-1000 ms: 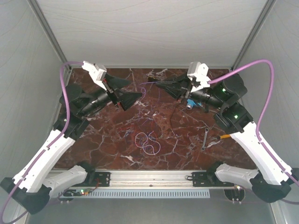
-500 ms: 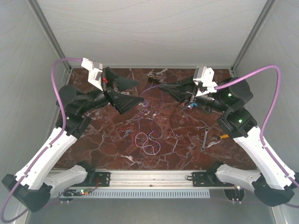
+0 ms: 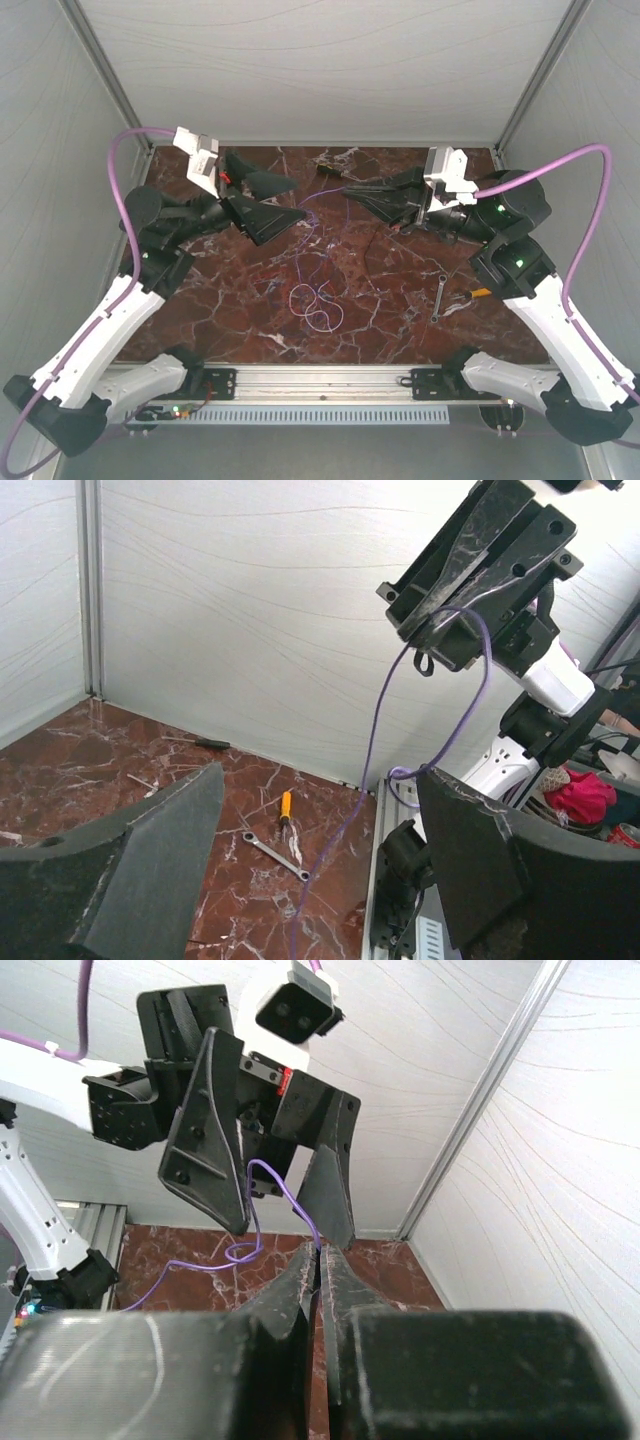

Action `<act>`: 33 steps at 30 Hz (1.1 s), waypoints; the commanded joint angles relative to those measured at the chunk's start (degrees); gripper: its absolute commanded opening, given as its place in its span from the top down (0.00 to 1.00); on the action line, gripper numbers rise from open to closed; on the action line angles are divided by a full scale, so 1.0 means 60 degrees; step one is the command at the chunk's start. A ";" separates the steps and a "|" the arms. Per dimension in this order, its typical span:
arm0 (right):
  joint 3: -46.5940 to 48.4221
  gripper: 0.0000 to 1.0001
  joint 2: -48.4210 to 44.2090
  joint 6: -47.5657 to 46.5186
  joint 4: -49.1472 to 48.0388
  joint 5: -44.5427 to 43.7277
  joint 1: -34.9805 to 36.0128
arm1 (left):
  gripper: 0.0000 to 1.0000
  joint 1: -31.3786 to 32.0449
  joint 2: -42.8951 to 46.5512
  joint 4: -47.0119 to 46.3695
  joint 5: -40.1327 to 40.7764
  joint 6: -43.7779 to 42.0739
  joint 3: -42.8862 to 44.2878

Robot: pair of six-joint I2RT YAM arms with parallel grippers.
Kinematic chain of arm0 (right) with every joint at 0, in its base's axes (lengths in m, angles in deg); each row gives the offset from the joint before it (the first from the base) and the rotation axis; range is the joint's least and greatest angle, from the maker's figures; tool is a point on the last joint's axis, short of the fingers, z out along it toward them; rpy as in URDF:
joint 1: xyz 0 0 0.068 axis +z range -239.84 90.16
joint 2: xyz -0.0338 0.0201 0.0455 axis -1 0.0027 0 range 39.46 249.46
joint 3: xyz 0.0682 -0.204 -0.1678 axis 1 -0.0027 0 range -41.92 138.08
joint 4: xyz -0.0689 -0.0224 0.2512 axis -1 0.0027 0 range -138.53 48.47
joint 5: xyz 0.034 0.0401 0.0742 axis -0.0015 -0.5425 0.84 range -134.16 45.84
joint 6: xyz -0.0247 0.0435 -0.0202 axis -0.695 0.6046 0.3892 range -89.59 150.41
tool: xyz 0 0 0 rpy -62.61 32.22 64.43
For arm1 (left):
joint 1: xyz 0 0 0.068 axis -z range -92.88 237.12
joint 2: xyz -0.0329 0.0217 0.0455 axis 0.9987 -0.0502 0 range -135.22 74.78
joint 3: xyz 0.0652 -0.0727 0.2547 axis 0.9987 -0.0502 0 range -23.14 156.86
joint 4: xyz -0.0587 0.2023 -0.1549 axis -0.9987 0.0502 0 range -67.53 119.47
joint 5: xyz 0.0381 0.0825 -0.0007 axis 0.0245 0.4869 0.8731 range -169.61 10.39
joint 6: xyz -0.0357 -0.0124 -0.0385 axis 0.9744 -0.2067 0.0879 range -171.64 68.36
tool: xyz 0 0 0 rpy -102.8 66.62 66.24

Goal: Zip-tie the wires
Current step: Straighten the cable at the center of the board.

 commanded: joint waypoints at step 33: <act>-0.0720 0.85 -0.0281 0.1056 -0.0789 -0.0338 0.0132 | 1.00 0.0555 0.0017 0.1041 0.0521 -0.1592 0.1133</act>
